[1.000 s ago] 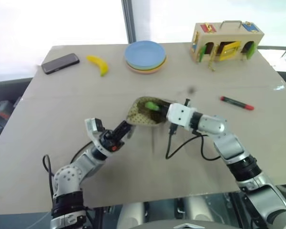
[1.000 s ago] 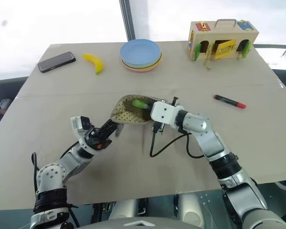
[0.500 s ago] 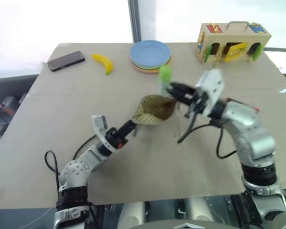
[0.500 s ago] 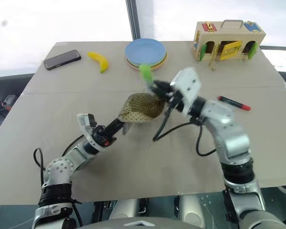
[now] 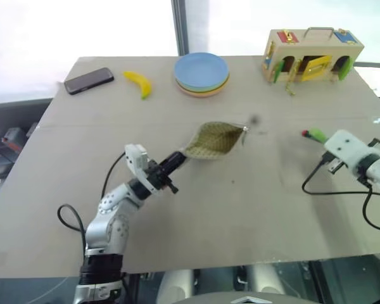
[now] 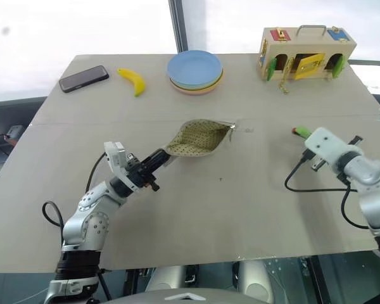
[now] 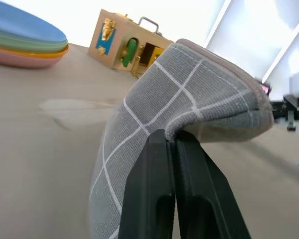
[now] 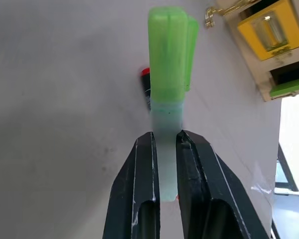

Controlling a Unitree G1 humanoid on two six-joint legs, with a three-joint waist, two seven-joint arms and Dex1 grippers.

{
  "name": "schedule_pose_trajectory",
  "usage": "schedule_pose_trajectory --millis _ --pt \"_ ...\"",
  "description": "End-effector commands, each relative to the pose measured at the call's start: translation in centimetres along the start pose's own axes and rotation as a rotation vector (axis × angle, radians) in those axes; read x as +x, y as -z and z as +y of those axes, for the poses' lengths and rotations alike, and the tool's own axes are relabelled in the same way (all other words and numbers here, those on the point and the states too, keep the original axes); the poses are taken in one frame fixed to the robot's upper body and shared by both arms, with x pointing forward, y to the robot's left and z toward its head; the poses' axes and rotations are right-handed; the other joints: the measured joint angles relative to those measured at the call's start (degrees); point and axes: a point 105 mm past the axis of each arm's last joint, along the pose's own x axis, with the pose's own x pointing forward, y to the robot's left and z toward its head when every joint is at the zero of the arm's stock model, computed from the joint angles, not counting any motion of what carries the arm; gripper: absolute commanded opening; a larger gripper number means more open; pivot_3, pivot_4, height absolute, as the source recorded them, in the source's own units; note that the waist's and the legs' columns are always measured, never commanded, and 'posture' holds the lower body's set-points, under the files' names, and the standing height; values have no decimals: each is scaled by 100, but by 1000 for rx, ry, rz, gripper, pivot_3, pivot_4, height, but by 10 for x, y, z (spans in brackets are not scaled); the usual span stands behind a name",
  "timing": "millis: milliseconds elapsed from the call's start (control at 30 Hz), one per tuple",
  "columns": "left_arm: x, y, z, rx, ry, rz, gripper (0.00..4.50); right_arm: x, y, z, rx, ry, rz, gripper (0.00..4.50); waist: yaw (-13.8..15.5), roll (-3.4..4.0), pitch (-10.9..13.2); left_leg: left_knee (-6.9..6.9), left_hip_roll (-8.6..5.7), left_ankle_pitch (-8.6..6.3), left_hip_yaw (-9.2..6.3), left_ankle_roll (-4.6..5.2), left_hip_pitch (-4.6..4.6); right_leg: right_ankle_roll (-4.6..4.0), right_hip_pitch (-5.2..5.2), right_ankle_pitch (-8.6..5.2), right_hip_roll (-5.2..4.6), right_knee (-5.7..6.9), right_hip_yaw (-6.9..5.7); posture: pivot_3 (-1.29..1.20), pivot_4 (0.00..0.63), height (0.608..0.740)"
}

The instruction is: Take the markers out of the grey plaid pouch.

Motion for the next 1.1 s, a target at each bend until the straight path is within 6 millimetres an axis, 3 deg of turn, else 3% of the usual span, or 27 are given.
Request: schedule_pose_trajectory --millis 33,67,100,200,233,333,433,533,600,667,700,800,833,867,900,1100 --pt "-2 -14 12 201 0 -1 0 10 5 9 -79 3 13 20 14 5 -1 4 2 0 -2 0 -2 0 0 0 1 1 -2 0 150 740" --pt "-4 -15 18 260 -14 11 0 12 6 15 -94 -11 10 1061 24 1 -2 5 3 0 0 0 -2 0 1 0 -1 1 1 0 150 740" --pt "-5 -16 23 312 -29 21 0 13 6 20 -100 -25 3 1286 34 -3 -2 5 1 0 -2 0 -2 0 3 0 0 0 1 0 150 740" --pt "-11 -19 39 482 -44 71 0 11 1 23 -59 -14 -29 2968 29 -8 -3 6 -4 -1 -2 0 -7 1 3 1 -3 -3 3 0 150 740" --pt "-15 -19 42 557 -8 104 0 7 -4 22 -30 -6 -57 3327 29 -17 -4 5 -4 0 0 0 -7 2 3 2 -2 -3 4 0 150 740" --pt "-21 -16 49 665 58 155 0 -1 -16 18 21 11 -110 3327 26 -17 -4 4 1 -1 -2 -1 -7 18 3 11 0 -5 -2 0 150 740" --pt "-31 -15 69 719 129 252 0 -19 -56 17 206 13 -269 3327 23 -12 0 0 12 -1 1 -1 -7 22 0 13 3 -4 -4 0 150 740" --pt "-37 -14 80 741 154 294 0 -38 -95 32 336 -76 -416 3327 11 -6 3 1 27 -1 -5 -1 -8 22 -3 13 18 -2 -12 0 150 740" --pt "-44 -11 85 722 136 305 0 -47 -114 59 352 -178 -475 3327 16 -8 2 1 50 -1 -6 -1 -7 22 -1 13 17 0 -12 0 150 740" --pt "-50 -9 83 713 146 309 645 -52 -123 74 378 -244 -504 3394 23 -11 1 6 42 -2 3 0 -9 23 2 14 6 -4 -10 0 150 740" --pt "-51 -9 81 718 154 306 900 -53 -125 77 396 -257 -509 3394 21 -10 2 5 43 -2 3 0 -11 22 0 14 7 -3 -10 0 150 740" --pt "-52 -20 70 650 119 230 2362 -62 -129 86 436 -340 -532 3394 12 -10 2 6 44 -2 4 0 -13 22 -1 15 6 -3 -8 0 150 740" --pt "-53 -23 64 615 118 213 2983 -64 -128 87 443 -353 -534 3785 11 -10 3 6 44 -2 5 0 -12 22 -1 15 4 -3 -7 0 150 740" --pt "-55 -27 56 567 103 191 3259 -66 -126 89 442 -366 -531 3900 9 -10 3 6 45 -2 5 0 -11 22 0 15 4 -3 -6 0 150 740" --pt "-57 -31 49 506 86 174 3789 -69 -124 89 440 -377 -525 4310 3 -10 3 6 46 -2 4 0 -10 22 1 15 3 -3 -5 0 150 740" --pt "-75 -32 -10 181 48 166 3802 -81 -81 84 448 -362 -427 4460 25 -4 7 4 51 -4 4 -2 -1 2 3 0 3 -1 2 0 150 740"
